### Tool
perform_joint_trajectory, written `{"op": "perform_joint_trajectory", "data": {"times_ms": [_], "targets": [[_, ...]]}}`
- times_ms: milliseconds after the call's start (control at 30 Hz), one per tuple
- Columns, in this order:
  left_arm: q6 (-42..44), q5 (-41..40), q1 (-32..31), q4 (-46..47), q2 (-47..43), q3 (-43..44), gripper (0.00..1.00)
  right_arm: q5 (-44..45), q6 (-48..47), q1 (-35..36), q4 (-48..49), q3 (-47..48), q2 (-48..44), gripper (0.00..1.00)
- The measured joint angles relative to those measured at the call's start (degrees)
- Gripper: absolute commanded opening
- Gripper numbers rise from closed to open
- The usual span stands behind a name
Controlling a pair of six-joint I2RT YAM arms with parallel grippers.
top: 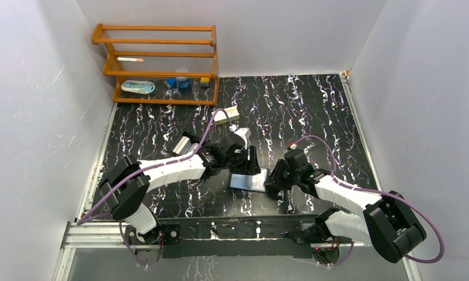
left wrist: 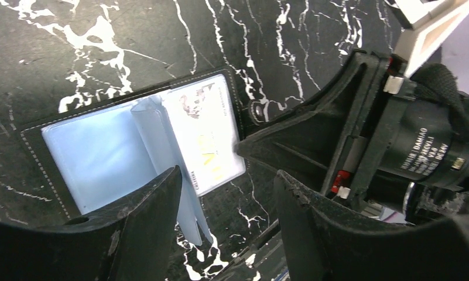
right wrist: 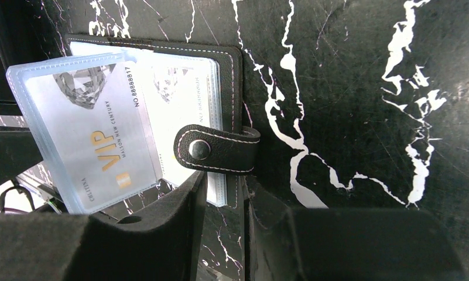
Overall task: Put the credit cards into the card holder
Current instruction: Turn over the card slot in the card holder.
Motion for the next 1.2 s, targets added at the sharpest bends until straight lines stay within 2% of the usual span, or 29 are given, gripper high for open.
{"op": "perform_joint_trajectory", "data": {"times_ms": [200,300,600,933,1200], "targets": [[-0.26,2.54,-0.07,2.01,0.04,0.00,0.59,0.28,-0.07,0.02,-0.31,0.00,-0.31,0.35],[-0.31,3.10,-0.09,2.47,0.33,0.02,0.59,0.92,-0.13,0.07,-1.20,0.00,-1.11,0.38],[-0.28,4.92,-0.09,3.19,1.75,0.04,0.60,3.98,-0.17,0.11,-8.44,1.57,-8.09,0.40],[0.00,6.86,-0.09,3.32,2.54,1.16,0.60,4.57,0.22,0.11,-9.86,2.47,-12.09,0.40],[0.63,5.03,-0.09,1.60,2.43,1.68,0.59,5.22,0.37,0.11,-10.93,2.64,-13.46,0.40]]}}
